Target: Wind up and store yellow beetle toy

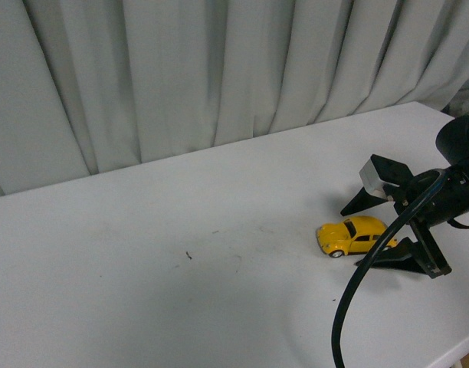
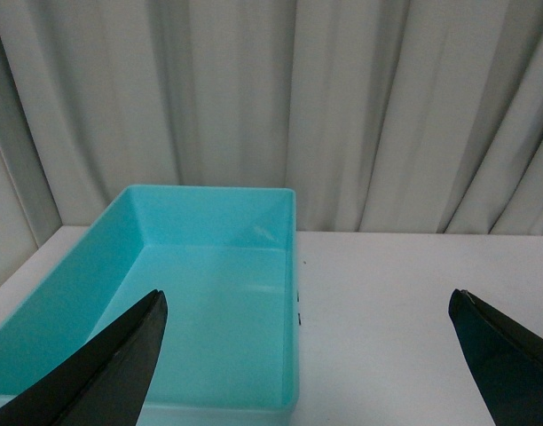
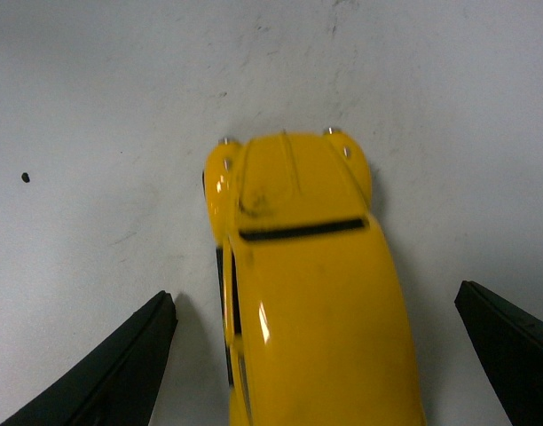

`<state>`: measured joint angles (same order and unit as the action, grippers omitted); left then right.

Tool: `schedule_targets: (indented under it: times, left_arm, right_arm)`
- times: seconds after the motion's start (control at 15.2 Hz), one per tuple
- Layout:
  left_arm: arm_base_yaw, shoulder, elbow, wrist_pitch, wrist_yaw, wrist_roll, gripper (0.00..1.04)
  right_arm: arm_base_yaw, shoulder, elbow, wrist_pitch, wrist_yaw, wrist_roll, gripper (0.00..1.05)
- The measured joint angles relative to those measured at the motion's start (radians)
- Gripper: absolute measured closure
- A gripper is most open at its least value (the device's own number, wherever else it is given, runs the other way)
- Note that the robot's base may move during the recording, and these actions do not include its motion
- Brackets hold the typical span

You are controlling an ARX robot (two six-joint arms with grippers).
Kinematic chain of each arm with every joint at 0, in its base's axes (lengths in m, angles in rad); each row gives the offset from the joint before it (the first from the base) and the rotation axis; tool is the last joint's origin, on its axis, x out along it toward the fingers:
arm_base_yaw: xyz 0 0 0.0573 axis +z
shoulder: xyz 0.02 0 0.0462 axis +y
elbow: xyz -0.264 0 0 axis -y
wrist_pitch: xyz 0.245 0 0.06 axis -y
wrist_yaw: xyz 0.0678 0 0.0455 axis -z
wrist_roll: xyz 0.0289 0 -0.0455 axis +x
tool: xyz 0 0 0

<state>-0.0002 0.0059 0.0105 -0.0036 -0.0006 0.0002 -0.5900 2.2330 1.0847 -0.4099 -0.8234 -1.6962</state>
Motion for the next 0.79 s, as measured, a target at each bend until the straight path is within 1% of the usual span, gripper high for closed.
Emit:
schedule_targets:
  times: [0.07, 0.53, 0.66, 0.79]
  left_arm:
    - [0.000, 0.000, 0.000, 0.000, 0.000, 0.000, 0.07]
    - [0.000, 0.000, 0.000, 0.000, 0.000, 0.000, 0.07]
    - [0.000, 0.000, 0.000, 0.000, 0.000, 0.000, 0.07]
    - [0.000, 0.000, 0.000, 0.000, 0.000, 0.000, 0.07]
  right_arm:
    - [0.001, 0.000, 0.000, 0.000, 0.000, 0.004, 0.07]
    - [0.002, 0.000, -0.001, 0.025, 0.000, 0.025, 0.07]
    - [0.010, 0.000, -0.008, 0.071, -0.014, 0.043, 0.07]
    - [0.027, -0.007, -0.028, 0.150, -0.047, 0.090, 0.07]
